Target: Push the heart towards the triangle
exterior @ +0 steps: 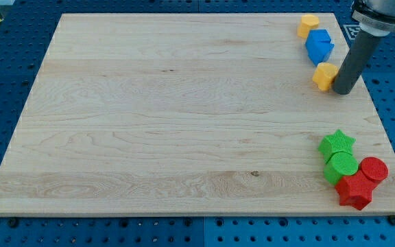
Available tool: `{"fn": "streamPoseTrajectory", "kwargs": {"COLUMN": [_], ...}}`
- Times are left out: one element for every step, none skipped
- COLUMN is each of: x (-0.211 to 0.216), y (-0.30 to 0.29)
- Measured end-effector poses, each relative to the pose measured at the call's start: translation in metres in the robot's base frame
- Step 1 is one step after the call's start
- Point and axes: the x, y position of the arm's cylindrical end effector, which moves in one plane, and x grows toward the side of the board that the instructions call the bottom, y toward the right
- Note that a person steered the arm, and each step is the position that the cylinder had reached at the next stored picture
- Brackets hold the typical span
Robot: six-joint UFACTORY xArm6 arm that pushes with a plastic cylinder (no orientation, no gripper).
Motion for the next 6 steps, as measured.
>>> {"fn": "streamPoseTrajectory", "kwargs": {"x": [0.014,0.033,0.031,0.022,0.012,0.006], "y": [0.0,0.0,-0.001,-0.001,-0.004,-0.01]}}
